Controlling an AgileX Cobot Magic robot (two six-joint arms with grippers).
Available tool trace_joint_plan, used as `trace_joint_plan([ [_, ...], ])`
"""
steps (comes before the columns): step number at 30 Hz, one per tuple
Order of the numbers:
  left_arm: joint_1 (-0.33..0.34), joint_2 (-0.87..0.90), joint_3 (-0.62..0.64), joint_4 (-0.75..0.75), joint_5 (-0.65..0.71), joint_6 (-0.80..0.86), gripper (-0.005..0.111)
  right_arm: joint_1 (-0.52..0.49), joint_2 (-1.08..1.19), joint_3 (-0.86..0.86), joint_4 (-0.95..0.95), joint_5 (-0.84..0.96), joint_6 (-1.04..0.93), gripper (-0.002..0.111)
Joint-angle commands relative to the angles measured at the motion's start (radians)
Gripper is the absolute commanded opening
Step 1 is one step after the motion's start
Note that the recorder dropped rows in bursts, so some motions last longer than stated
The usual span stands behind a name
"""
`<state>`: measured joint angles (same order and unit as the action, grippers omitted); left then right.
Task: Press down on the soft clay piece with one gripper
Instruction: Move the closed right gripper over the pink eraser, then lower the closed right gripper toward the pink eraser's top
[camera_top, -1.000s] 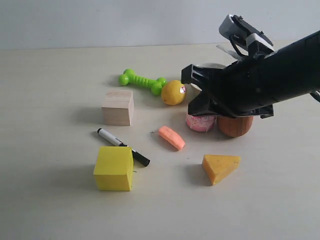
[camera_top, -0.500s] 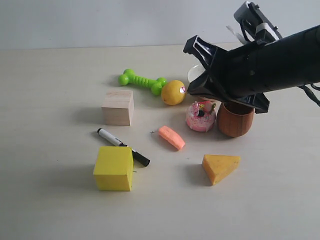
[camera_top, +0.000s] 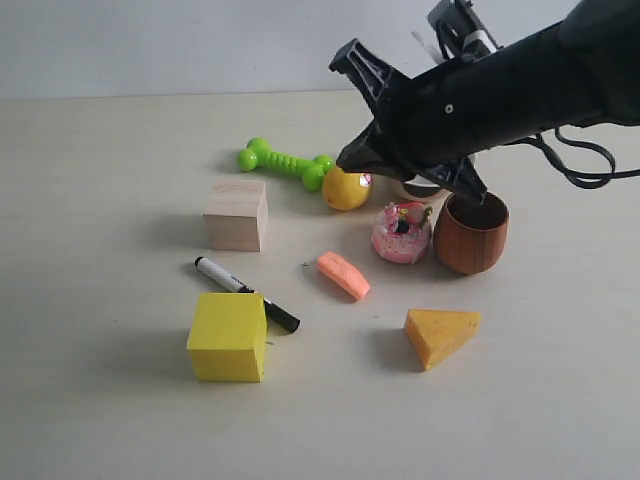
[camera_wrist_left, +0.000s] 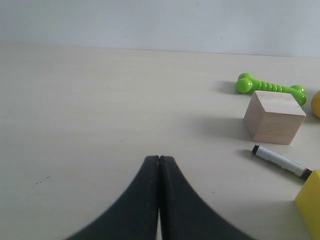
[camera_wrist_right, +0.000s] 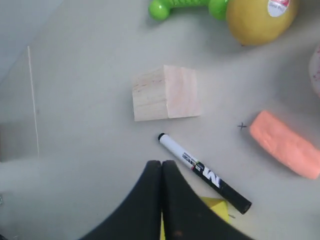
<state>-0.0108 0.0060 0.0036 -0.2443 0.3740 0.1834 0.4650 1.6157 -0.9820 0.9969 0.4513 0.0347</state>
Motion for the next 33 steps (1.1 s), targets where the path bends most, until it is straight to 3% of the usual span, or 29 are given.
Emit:
trace_joint_plan([
  [1,0.004,-0.006,-0.004,-0.002,-0.009,-0.001,0.0,0.001,0.096,-0.089,-0.204,0.08,0.225,0.0],
  [6,0.004,-0.006,-0.004,-0.002,-0.009,-0.001,0.0,0.006,0.167,-0.185,-0.447,0.179,0.491,0.0],
  [13,0.004,-0.006,-0.004,-0.002,-0.009,-0.001,0.0,0.035,0.23,-0.306,-0.621,0.264,0.672,0.0],
  [26,0.004,-0.006,-0.004,-0.002,-0.009,-0.001,0.0,0.035,0.378,-0.373,-0.641,0.475,0.881,0.0],
  [33,0.004,-0.006,-0.004,-0.002,-0.009,-0.001,0.0,0.04,0.385,-0.374,-0.637,0.471,0.918,0.0],
])
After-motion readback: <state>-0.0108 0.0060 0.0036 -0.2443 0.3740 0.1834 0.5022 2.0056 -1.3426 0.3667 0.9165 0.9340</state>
